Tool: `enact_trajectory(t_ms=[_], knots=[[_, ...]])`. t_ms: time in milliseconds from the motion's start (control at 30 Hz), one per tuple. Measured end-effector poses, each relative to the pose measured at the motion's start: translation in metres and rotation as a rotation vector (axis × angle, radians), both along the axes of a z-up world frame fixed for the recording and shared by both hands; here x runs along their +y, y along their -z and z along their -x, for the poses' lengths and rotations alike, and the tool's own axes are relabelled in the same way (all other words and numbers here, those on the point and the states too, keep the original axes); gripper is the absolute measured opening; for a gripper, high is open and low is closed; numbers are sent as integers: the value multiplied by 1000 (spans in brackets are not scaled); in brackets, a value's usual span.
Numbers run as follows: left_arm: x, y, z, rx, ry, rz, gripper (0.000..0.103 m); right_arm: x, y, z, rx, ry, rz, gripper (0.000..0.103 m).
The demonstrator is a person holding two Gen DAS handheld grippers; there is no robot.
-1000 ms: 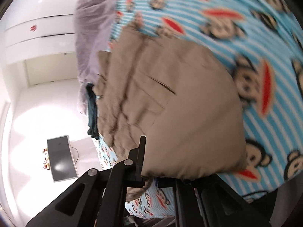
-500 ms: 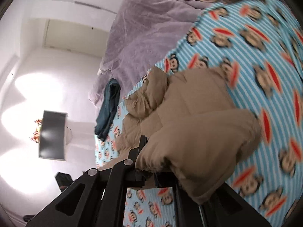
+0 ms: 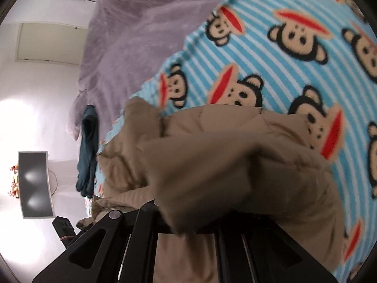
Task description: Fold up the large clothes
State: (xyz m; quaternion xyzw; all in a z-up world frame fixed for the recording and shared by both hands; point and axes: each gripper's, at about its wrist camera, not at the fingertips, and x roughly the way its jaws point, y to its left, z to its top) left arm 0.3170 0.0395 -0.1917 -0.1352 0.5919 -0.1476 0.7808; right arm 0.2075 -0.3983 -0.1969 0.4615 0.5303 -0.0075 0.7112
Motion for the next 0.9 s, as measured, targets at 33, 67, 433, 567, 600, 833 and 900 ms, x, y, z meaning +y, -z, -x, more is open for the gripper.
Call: enact_trajectory(t_ms=[33,67,433,567,600,833,900], knots=[[-2,3,-2,-1,5,-3,12,-1,8,-2,4,8,-8,7],[-3,5,-4,0,10,-8,12,-1,12,-3,6,13,-12,7],[-5,-56,30,-158,61,-61,34,4,-17,-6,-42,-74,78,43],[-6,-74,45,-222,86,-106,34,10,-59,7,-132,-129,183,71],[-5,-77,47,-239,83,-117,42,13,-65,9,-142,-137,196,71],[-13,-91,61,-334,103,-171,99,45,-65,17,-129,-238,232,22],[-33,-82,65,-348,185,-213,91,64,-61,16,-138,-301,255,21]])
